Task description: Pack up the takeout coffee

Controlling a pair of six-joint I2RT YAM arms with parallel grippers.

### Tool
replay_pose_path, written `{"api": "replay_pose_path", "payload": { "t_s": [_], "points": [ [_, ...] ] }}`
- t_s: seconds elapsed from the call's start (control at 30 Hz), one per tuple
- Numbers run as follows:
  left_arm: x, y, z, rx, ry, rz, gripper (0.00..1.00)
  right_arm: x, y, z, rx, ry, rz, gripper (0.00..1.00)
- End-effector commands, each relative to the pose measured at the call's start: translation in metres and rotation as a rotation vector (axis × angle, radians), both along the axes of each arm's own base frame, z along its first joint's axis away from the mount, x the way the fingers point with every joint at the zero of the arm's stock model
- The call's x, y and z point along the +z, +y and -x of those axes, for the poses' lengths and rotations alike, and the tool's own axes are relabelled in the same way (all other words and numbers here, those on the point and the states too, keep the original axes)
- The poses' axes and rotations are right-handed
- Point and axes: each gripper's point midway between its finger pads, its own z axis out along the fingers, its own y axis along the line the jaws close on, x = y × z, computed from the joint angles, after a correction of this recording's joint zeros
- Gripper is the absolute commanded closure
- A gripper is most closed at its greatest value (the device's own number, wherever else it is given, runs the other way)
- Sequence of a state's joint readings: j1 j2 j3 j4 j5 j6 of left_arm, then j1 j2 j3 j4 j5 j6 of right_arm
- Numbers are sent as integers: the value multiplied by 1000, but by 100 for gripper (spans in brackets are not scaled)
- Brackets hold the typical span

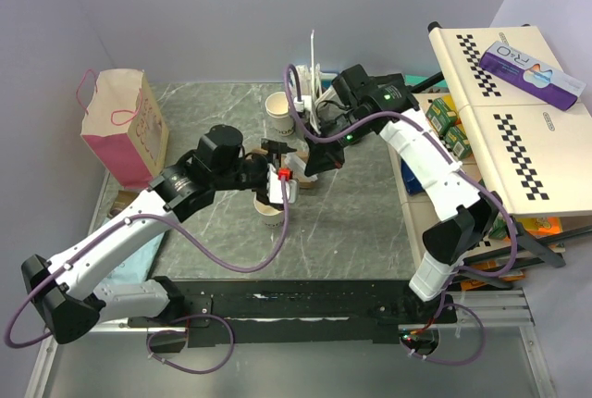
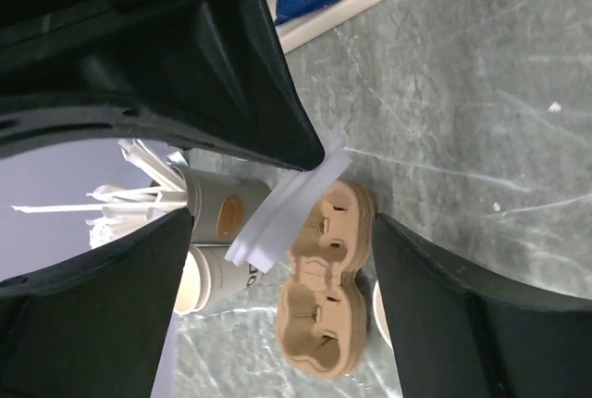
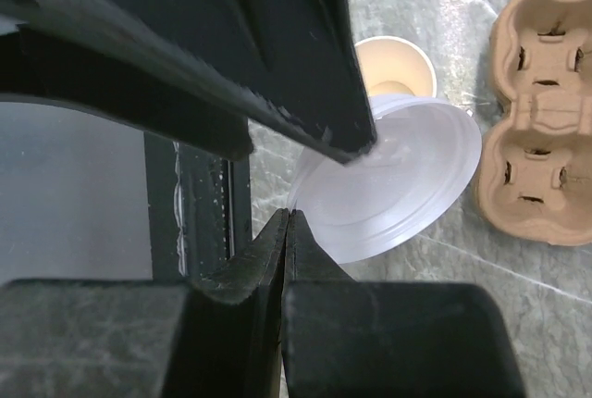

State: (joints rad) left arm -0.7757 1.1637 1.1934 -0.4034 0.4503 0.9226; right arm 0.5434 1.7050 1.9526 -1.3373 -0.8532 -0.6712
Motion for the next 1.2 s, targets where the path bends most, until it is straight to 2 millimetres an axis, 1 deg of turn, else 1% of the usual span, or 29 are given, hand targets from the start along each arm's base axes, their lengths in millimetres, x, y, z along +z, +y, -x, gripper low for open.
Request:
{"api": "replay_pose_path", "payload": {
  "t_s": [0.0,0.07,0.17,0.2,0.27,0.3,0.37,0.4,0.43,0.47,0.5,0.53,0.57,0.7,0.73,0.77,0.8,0.87,0.9,0.93,0.97,1.0,1.03,1.07,1.1,1.13,1.17],
  "points": [
    [4,-4,-7,-23,-84,-53,19,16,2,13,40,-42,-19,100],
    [1,-6,-6,-32,-87,-69,21,16,3,16,50,-46,-15,100],
    [-4,-10,-7,-37,-108,-100,26,15,3,18,61,-55,-6,100],
    [-8,-10,-6,-39,-108,-116,30,15,4,20,73,-63,-2,100],
    [-8,-13,-4,-49,-126,-135,34,13,3,20,76,-76,10,100],
    [-7,-14,-3,-50,-134,-137,38,13,3,22,79,-76,12,100],
    [-9,-15,-4,-47,-153,-154,43,12,4,23,86,-73,17,100],
    [-9,-15,-4,-45,-160,-160,48,13,3,23,89,-76,19,100],
    [-9,-15,-7,-34,-172,-164,51,11,5,23,94,-71,25,100],
    [-11,-14,-10,-15,-193,-181,54,14,6,24,102,-80,22,100],
    [-13,-13,-11,-9,-201,-190,58,11,6,24,105,-68,33,100],
    [-12,-12,-13,-1,-212,-193,61,14,8,24,110,-74,29,100],
    [-12,-11,-15,9,-218,-202,66,14,8,24,111,-75,30,100],
    [-16,-8,-17,32,-192,-225,72,15,9,21,106,-79,38,100],
    [-16,-8,-17,39,-183,-222,73,21,10,19,104,-98,34,100],
    [-18,-8,-17,56,-151,-213,74,24,9,17,95,-107,38,96],
    [-17,-7,-17,73,-131,-203,77,26,6,12,79,-131,55,87],
    [-22,-4,-16,119,-55,-183,80,42,0,-3,17,-178,38,77],
    [-23,-2,-15,131,-22,-174,81,51,-4,-9,-19,-199,20,70],
    [-25,2,-17,151,12,-163,81,61,-2,-24,-62,-239,-28,68],
    [-26,4,-13,177,84,-134,82,66,-12,-38,-161,-213,-49,65],
    [-27,6,-12,190,125,-115,82,79,-18,-46,-219,-243,-88,64],
    [-27,10,-13,225,222,-63,82,69,-20,-52,-262,-202,-94,62],
    [-25,13,-14,250,278,-26,82,76,-20,-67,-328,-198,-146,61],
    [-24,15,-15,270,339,5,82,77,-27,-73,-372,-190,-162,60],
    [-24,21,-19,305,471,69,82,66,-27,-74,-393,-149,-154,60],
    [-23,25,-22,323,537,102,81,63,-24,-77,-408,-126,-167,59]
  ]
}}
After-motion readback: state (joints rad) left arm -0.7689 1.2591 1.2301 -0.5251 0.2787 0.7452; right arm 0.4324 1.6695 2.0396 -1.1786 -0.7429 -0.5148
